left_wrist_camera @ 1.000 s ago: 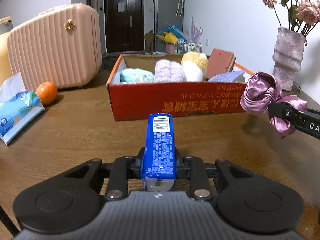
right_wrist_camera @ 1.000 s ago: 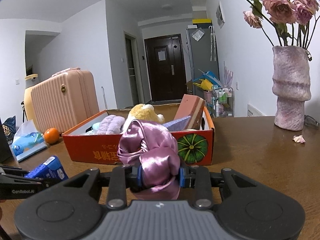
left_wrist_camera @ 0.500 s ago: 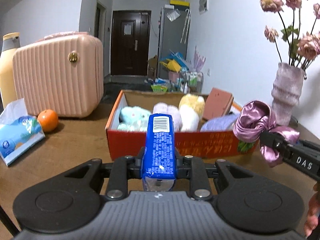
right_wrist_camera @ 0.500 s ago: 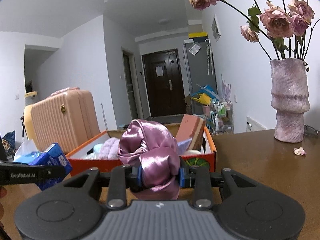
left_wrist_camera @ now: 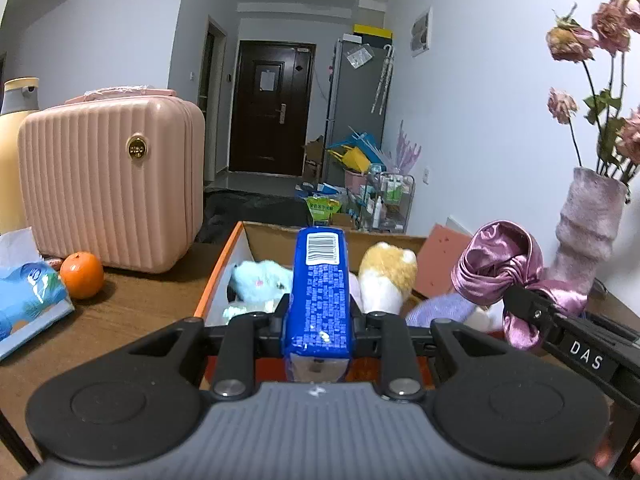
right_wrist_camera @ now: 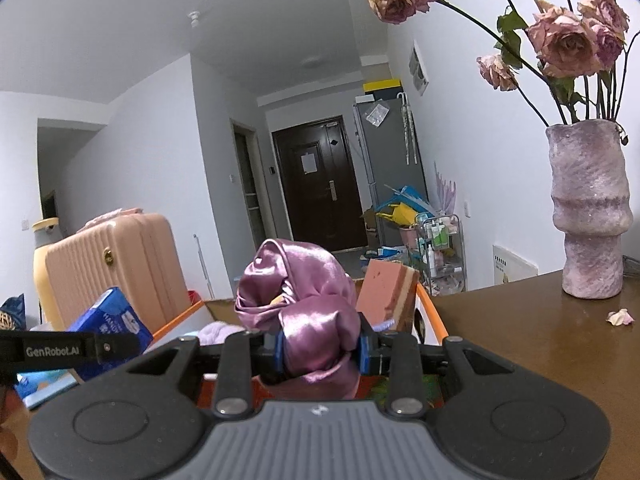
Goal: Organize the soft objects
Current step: 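Carry satin bow in right tool and blue carton in left tool over box, then open right tool to drop satin bow into box while left tool drops carton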
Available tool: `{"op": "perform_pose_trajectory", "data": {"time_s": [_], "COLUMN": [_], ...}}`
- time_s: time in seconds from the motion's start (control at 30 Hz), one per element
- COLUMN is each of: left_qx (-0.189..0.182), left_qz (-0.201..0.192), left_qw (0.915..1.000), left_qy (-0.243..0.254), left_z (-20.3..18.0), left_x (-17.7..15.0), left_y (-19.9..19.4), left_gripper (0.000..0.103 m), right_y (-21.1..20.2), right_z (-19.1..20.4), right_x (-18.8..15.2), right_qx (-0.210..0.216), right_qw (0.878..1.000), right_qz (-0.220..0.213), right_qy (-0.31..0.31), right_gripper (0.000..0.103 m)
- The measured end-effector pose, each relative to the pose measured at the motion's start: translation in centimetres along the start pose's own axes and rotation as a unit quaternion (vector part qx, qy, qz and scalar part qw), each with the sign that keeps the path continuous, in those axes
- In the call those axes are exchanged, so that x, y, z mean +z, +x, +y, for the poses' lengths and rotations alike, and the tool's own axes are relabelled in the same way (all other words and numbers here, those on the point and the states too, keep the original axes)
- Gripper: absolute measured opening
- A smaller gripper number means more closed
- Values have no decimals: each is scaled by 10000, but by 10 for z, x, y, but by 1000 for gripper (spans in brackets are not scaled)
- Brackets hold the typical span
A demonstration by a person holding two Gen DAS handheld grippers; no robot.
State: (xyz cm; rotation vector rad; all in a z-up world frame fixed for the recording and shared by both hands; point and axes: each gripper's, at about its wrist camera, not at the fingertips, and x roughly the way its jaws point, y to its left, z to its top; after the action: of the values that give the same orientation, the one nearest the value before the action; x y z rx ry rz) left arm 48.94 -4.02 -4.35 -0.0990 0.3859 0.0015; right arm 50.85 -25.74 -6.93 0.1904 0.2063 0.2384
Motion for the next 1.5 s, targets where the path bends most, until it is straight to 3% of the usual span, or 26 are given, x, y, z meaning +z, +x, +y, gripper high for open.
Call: {"op": "perform_pose_trajectory", "data": {"time_s": [0.97,1.5], "left_qx": [355,482], "left_qz": [-162,75], "left_qw": [9992,9988], "left_qy": [-118,-89], "left_z": [14,15], "left_x": [40,38], "left_y": [104,142], "left_gripper": [25,25], "right_y": [109,125], "right_z": [-9,-4], "right_x": [17,16], "right_qx": [-247,-268], "right_qw": [9995,9991], "right_qz": [-91,31], "right_qy": [-186,-333], "right_gripper": [31,31]}}
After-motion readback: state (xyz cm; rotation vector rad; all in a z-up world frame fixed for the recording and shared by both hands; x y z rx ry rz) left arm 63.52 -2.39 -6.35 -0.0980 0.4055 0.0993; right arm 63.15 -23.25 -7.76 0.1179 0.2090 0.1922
